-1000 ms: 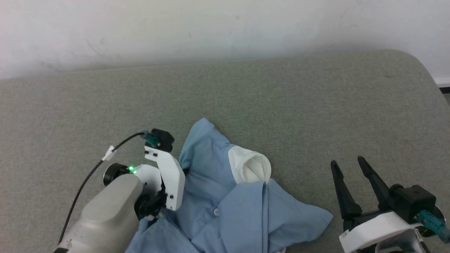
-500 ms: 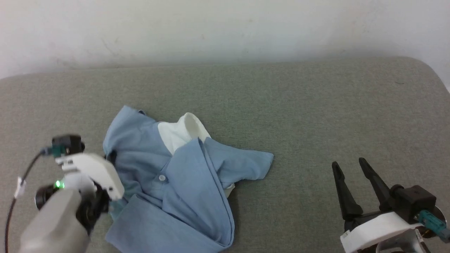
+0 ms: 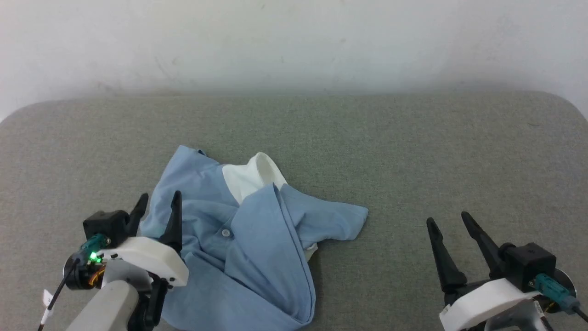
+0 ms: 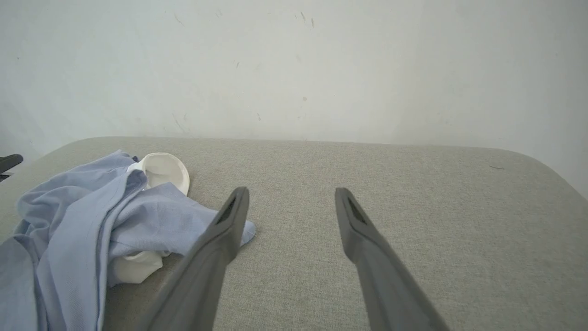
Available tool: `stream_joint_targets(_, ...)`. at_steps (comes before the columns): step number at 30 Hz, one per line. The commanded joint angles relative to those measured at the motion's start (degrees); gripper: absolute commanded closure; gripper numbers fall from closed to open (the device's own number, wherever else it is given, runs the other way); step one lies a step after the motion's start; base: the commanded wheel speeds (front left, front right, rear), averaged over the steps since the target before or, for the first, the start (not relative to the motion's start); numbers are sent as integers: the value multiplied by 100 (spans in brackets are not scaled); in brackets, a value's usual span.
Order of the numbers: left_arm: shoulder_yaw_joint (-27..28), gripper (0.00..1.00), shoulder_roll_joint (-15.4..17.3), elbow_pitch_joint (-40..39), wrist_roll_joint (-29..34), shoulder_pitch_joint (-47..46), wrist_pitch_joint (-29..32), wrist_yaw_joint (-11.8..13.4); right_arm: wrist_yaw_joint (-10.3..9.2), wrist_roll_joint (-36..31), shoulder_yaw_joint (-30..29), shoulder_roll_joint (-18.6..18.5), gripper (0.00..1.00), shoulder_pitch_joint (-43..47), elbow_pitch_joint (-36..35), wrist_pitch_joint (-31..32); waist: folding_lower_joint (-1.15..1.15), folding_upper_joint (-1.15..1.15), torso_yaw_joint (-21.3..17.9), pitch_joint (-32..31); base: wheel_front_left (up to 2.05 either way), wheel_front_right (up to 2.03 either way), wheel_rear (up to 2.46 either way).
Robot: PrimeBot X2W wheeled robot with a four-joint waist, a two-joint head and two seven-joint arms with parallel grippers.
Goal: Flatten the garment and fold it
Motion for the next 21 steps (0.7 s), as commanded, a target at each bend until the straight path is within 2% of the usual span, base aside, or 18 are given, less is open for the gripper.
stream_joint_targets(1,178,0,-32,-285,232,163,-28,92,-4,-56,28,4,0,-28,33,19,0,0,68,-77,0,0,0)
stream_joint_targets(4,622,0,-137,-1043,784,681,-31,203,-4,-107,94,4,0,-73,141,59,0,0,100,-153,0,0,0)
stream_joint_targets(11,1362,0,-468,-2043,1597,1821,-32,119,-4,-111,334,4,0,-340,689,237,0,0,302,-273,0,0,0)
stream_joint_targets(21,1708,0,-1027,-2374,2069,2218,-33,-199,-4,482,1824,2,0,-1288,1735,1324,0,0,767,-165,0,0,0)
